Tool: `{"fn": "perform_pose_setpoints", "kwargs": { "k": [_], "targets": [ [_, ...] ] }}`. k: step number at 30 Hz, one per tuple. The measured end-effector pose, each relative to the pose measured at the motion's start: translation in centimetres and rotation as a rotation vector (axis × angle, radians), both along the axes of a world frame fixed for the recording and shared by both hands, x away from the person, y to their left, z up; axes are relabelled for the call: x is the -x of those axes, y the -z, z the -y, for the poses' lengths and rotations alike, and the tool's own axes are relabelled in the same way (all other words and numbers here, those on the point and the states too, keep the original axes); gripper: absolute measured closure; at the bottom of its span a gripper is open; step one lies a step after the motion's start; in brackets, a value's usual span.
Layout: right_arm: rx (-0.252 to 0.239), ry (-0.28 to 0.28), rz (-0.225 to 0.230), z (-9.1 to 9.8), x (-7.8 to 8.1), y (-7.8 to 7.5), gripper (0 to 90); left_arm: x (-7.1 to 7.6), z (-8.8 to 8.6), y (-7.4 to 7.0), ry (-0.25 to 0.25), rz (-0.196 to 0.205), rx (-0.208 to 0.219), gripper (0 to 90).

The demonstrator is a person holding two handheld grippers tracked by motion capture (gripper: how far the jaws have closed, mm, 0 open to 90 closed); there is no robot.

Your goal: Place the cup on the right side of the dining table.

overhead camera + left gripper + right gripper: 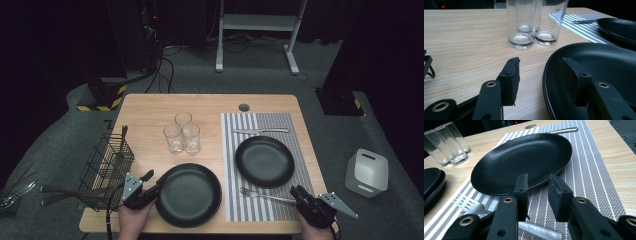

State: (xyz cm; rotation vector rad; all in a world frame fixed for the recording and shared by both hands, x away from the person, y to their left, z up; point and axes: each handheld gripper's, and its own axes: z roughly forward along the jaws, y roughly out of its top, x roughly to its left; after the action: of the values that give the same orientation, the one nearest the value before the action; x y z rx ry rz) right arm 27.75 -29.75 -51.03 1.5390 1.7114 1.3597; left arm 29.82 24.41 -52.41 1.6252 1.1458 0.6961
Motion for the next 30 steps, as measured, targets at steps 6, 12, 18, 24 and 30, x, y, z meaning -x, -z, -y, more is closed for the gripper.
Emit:
{"fn": "perform_pose_setpoints", "kwargs": {
  "k": [6, 12, 18, 24, 30],
  "targets": [
    [0.017, -0.021, 0.011, -0.7, 0.0, -0.5, 69.8, 0.0, 0.0, 0.0, 0.0, 0.0, 0.0, 49.6],
    [0.045, -0.088, 0.023, -3.2, -0.1, -0.9, 69.4, 0.0, 0.0, 0.0, 0.002, -0.001, 0.002, 49.6],
    [0.06, -0.179, 0.018, -6.7, -0.5, -0.9, 68.4, 0.0, 0.0, 0.0, 0.004, -0.001, 0.002, 49.6],
    [0.07, -0.258, 0.006, -10.0, -1.1, -0.7, 68.4, 0.0, 0.0, 0.0, 0.005, 0.0, 0.002, 49.6],
    [0.082, -0.301, -0.01, -12.2, -1.8, -0.6, 69.1, 0.0, 0.0, 0.0, 0.009, -0.001, 0.003, 49.6]
  ]
}}
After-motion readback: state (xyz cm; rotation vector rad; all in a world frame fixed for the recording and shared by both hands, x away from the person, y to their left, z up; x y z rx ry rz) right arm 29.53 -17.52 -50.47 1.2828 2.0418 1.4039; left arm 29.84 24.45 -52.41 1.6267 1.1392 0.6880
